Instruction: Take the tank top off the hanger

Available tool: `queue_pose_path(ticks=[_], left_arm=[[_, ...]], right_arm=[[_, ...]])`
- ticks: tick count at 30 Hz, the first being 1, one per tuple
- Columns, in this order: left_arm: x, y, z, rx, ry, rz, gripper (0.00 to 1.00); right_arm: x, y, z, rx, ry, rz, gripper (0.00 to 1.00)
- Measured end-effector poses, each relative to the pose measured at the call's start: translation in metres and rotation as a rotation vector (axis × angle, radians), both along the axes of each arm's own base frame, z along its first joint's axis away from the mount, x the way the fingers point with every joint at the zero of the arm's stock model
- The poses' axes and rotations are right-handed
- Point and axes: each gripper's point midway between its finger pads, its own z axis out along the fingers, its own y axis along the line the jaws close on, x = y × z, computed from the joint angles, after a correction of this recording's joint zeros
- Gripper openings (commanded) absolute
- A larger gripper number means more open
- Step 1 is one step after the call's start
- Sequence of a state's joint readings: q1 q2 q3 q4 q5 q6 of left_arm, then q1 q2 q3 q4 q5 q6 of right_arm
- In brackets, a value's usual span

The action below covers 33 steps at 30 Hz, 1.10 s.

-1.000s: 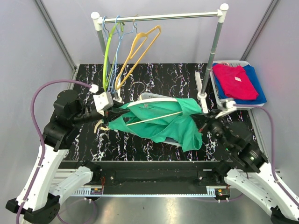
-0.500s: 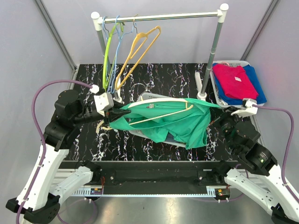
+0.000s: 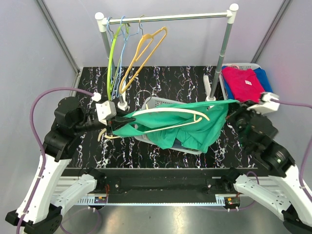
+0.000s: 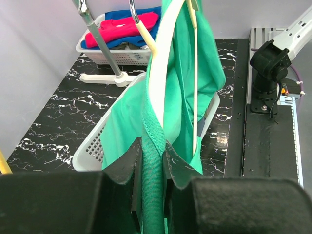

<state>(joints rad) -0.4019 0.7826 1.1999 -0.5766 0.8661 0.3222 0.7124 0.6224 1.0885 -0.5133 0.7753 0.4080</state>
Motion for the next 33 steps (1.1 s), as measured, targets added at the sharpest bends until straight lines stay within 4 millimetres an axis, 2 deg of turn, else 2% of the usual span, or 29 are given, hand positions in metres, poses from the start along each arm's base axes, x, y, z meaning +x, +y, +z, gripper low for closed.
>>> queue_pose_path(ticks=[3, 8, 10, 12, 14, 15, 18, 19, 21, 22, 24, 28, 30, 33], left_arm=[[-0.001, 0.0, 0.0, 0.001, 0.002, 0.0, 0.03], [0.003, 0.001, 0.003, 0.002, 0.001, 0.015, 0.0], [0.009, 0.003, 0.012, -0.002, -0.017, 0.044, 0.0], [0.018, 0.008, 0.027, -0.01, -0.059, 0.096, 0.0], [0.027, 0.015, 0.044, -0.019, -0.112, 0.159, 0.0], [0.03, 0.019, 0.053, -0.024, -0.137, 0.188, 0.0], [0.034, 0.029, 0.078, -0.038, -0.212, 0.249, 0.0], [0.034, 0.031, 0.085, -0.043, -0.233, 0.262, 0.0], [0.034, 0.033, 0.094, -0.051, -0.256, 0.276, 0.0], [0.033, 0.034, 0.094, -0.053, -0.26, 0.276, 0.0], [0.031, 0.032, 0.093, -0.056, -0.26, 0.264, 0.0], [0.036, 0.024, 0.074, -0.051, -0.215, 0.226, 0.0], [0.042, 0.018, 0.062, -0.042, -0.177, 0.207, 0.0], [0.056, 0.009, 0.052, -0.035, -0.132, 0.181, 0.0]], right_arm=[[0.014, 0.021, -0.034, -0.05, 0.073, 0.045, 0.0], [0.03, 0.06, -0.108, -0.126, 0.195, 0.174, 0.0], [0.033, 0.068, -0.119, -0.145, 0.222, 0.202, 0.0], [0.038, 0.076, -0.115, -0.146, 0.215, 0.219, 0.0], [0.045, 0.083, -0.101, -0.139, 0.191, 0.227, 0.02], [0.049, 0.086, -0.091, -0.131, 0.173, 0.231, 0.06], [0.059, 0.097, -0.063, -0.098, 0.12, 0.246, 0.27], [0.061, 0.102, -0.057, -0.086, 0.108, 0.257, 0.41], [0.064, 0.108, -0.056, -0.066, 0.103, 0.274, 0.52], [0.063, 0.11, -0.059, -0.063, 0.109, 0.285, 0.57], [0.062, 0.111, -0.069, -0.058, 0.124, 0.291, 0.6], [0.048, 0.098, -0.088, -0.069, 0.157, 0.282, 0.68], [0.037, 0.083, -0.081, -0.063, 0.138, 0.26, 0.8], [0.017, 0.059, -0.055, -0.026, 0.056, 0.229, 0.85]])
